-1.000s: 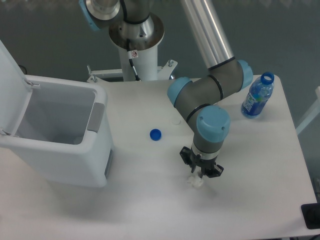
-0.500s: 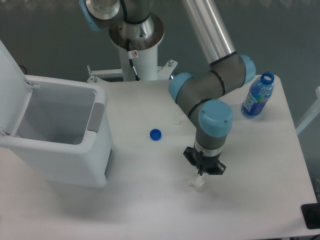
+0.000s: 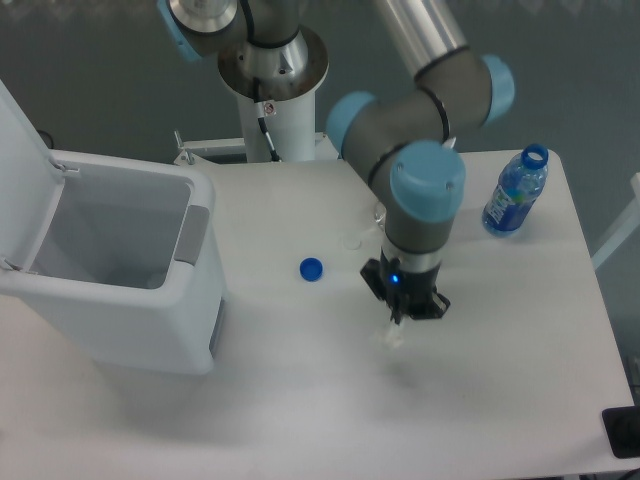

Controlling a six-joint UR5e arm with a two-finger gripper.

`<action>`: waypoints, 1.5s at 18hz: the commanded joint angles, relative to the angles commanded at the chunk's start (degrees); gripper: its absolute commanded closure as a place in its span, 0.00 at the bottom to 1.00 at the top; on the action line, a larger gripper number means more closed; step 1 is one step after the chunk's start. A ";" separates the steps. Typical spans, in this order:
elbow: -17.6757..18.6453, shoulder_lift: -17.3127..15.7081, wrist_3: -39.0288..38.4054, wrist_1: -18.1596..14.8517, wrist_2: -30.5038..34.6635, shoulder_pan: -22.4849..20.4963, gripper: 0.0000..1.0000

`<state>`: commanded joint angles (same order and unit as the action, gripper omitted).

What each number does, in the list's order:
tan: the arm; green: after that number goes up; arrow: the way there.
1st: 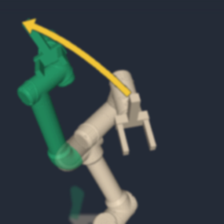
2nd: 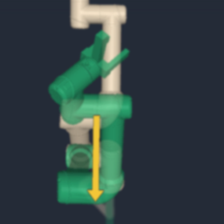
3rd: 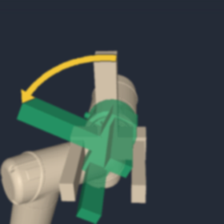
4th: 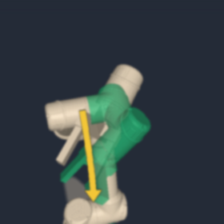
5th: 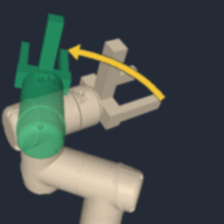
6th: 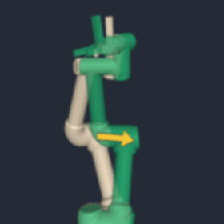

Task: Pick up the paper ball
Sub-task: 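Lift the held paper ball up off the table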

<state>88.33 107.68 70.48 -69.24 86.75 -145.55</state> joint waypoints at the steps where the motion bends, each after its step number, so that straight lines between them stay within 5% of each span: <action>1: 0.26 -1.14 0.53 -1.50 0.00 -0.26 1.00; 8: 0.35 -3.79 2.21 -3.62 -0.26 -2.55 1.00; 27: 0.09 -3.79 2.12 -3.27 -0.97 -2.81 1.00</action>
<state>88.42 103.89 72.60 -72.51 85.78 -148.36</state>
